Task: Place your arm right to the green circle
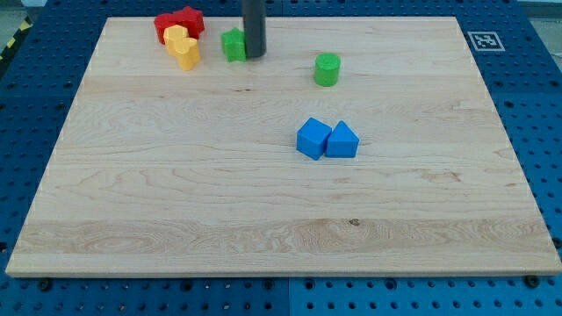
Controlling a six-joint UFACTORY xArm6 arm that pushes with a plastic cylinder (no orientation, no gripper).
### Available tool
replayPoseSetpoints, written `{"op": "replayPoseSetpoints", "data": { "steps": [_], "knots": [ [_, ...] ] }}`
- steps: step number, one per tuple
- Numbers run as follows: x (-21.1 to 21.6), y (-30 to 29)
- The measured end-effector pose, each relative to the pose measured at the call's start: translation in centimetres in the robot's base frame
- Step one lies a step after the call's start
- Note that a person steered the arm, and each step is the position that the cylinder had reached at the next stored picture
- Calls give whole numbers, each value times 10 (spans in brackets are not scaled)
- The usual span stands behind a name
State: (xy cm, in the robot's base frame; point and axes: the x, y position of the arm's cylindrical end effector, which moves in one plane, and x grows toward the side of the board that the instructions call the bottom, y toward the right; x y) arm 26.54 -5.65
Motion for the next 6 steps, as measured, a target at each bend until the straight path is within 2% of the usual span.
{"op": "replayPoseSetpoints", "data": {
  "steps": [2, 4, 5, 6],
  "knots": [
    [-27, -58],
    [-25, 131],
    [31, 193],
    [81, 181]
  ]
}}
